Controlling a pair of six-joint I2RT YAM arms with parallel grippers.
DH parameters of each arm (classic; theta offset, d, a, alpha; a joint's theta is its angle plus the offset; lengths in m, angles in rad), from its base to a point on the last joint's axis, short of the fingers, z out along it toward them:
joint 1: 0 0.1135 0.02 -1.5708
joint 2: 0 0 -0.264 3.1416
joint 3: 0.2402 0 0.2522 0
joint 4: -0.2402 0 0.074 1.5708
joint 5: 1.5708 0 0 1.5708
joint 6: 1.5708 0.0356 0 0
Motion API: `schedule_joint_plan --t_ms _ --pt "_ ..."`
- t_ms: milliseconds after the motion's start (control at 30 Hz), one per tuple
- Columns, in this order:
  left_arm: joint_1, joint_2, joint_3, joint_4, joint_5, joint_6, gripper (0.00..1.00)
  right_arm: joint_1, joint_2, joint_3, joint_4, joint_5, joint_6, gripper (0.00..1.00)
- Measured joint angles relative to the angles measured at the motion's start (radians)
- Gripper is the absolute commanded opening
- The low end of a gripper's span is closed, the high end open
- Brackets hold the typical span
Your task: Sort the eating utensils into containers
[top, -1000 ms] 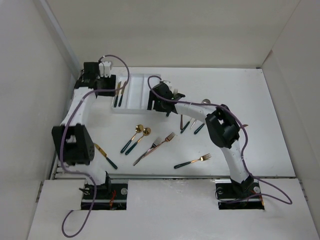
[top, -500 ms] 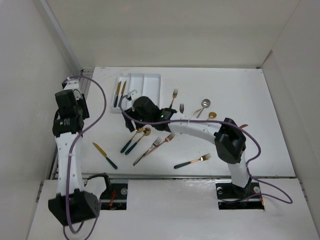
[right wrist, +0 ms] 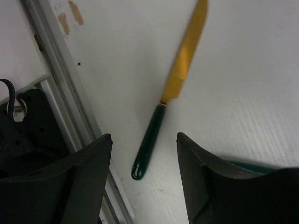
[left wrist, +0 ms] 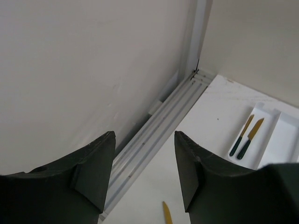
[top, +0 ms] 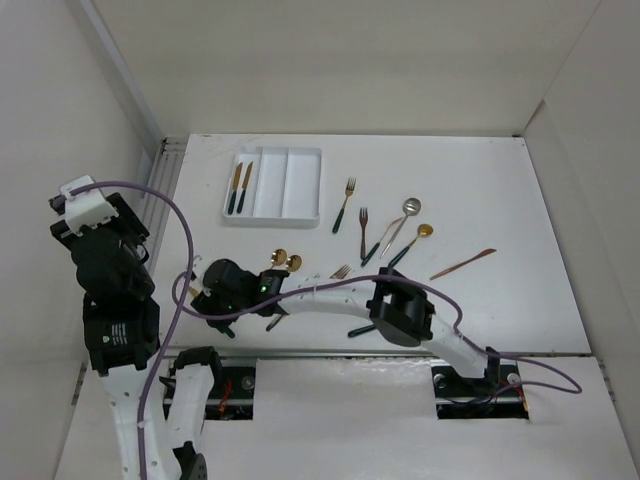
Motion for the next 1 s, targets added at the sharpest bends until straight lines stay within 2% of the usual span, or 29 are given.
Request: schedule_joint_plan --t_ms 200,333,533,567,667,800,833,1000 --pt "-0.004 0.005 0.016 0.0 -0.029 0.0 0.5 0.045 0.11 0.126 -0.026 0.028 0.01 0.58" --pt "-0.004 0.039 0.016 -0.003 -0.029 0.003 0.5 0.056 0.146 0.137 -0.051 0.072 0.025 0.55" --pt "-0.002 0.055 0.016 -0.005 -0.016 0.003 0.5 0.058 0.158 0.153 -0.077 0.15 0.06 0.42" --pt "-0.002 0.054 0.016 -0.005 -0.014 0.003 0.5 0.058 0.161 0.159 -0.082 0.161 0.063 0.36" --pt "-0.002 0.053 0.016 -0.005 -0.014 0.003 0.51 0.061 0.187 0.201 -0.102 0.203 0.071 0.27" --pt "-0.002 0.048 0.016 -0.005 -0.015 0.005 0.51 0.07 0.225 0.263 -0.123 0.272 0.078 0.1" --pt "-0.002 0.046 0.016 -0.005 -0.015 0.006 0.51 0.072 0.229 0.269 -0.126 0.283 0.078 0.01" --pt "-0.01 0.038 0.016 -0.004 -0.016 0.006 0.53 0.078 0.235 0.278 -0.124 0.29 0.08 0.0"
